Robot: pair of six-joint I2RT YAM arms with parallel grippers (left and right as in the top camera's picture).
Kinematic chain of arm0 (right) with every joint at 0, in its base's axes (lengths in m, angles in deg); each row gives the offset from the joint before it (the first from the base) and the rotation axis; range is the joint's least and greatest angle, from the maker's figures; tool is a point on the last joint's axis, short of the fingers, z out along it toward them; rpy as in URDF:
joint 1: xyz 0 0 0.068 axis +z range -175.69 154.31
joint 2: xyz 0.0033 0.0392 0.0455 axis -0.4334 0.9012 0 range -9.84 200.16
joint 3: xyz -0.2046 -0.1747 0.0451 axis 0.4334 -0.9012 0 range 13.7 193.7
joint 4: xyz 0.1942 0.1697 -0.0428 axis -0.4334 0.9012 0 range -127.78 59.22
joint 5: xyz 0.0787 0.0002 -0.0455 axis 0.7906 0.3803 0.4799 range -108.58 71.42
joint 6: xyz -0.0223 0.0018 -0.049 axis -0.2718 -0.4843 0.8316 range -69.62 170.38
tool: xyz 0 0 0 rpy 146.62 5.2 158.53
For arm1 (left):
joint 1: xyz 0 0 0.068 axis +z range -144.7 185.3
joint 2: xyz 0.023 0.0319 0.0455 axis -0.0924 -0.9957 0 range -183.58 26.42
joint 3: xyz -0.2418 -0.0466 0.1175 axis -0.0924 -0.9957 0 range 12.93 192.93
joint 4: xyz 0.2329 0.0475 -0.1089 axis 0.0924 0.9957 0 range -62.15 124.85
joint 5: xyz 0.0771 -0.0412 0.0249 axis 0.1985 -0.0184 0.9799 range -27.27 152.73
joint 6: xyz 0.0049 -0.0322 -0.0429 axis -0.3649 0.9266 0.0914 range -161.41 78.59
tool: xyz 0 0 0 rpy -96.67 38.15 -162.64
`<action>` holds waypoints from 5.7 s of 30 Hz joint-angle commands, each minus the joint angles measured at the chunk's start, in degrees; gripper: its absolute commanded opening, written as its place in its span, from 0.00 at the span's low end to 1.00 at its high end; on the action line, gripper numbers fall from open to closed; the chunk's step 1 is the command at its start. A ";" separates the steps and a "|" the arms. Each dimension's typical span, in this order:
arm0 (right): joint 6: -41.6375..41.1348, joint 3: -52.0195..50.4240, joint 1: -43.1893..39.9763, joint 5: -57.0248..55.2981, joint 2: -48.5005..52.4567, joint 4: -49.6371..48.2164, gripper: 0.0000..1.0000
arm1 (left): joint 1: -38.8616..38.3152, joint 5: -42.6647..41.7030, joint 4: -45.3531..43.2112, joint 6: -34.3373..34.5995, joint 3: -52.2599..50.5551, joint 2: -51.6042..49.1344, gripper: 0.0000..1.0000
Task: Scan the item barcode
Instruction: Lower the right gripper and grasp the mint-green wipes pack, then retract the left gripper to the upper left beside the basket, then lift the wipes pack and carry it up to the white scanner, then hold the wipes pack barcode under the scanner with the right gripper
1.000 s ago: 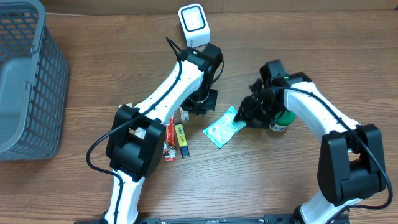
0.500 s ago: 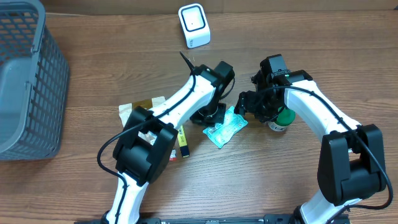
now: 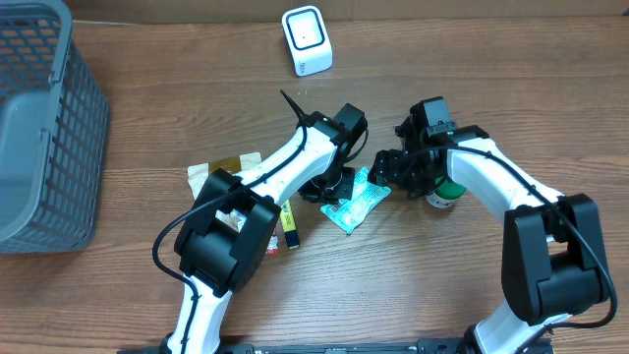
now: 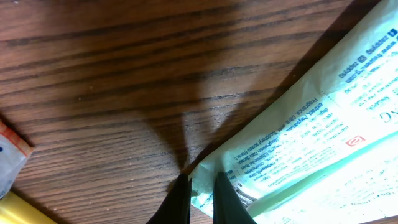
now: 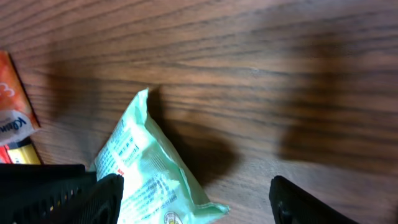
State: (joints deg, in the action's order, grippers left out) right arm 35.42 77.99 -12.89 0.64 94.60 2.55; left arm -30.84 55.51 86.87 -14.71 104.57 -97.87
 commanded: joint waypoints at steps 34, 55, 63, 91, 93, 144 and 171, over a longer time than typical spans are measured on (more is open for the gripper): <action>-5.20 -10.62 0.09 13.97 1.14 -15.61 0.25 | -0.22 0.17 -1.18 0.66 -1.92 -1.29 0.04; -4.55 -8.76 -1.03 15.67 0.79 -15.37 0.04 | 15.34 17.18 21.44 -4.94 41.42 -1.27 0.04; -4.55 -8.76 -1.03 15.65 0.79 -14.97 0.04 | 25.73 18.25 24.68 -4.92 42.77 -1.27 0.10; 6.56 28.59 -0.22 2.32 -1.90 11.10 0.03 | 32.98 18.14 26.08 -7.63 42.71 -1.27 1.00; 7.98 35.47 0.28 -0.15 -1.90 13.00 0.03 | 32.98 18.14 26.08 -7.63 42.71 -1.27 1.00; 46.53 49.77 13.86 -40.17 34.93 -53.79 0.04 | 32.98 18.14 26.08 -7.63 42.71 -1.27 1.00; 46.51 49.72 16.90 -40.15 36.59 -46.05 0.04 | 32.98 18.14 26.05 -7.63 42.71 -1.27 1.00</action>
State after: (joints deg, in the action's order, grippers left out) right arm 81.95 126.82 3.50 -39.82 130.73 -44.68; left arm 2.04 72.88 112.97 -21.05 147.21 -99.60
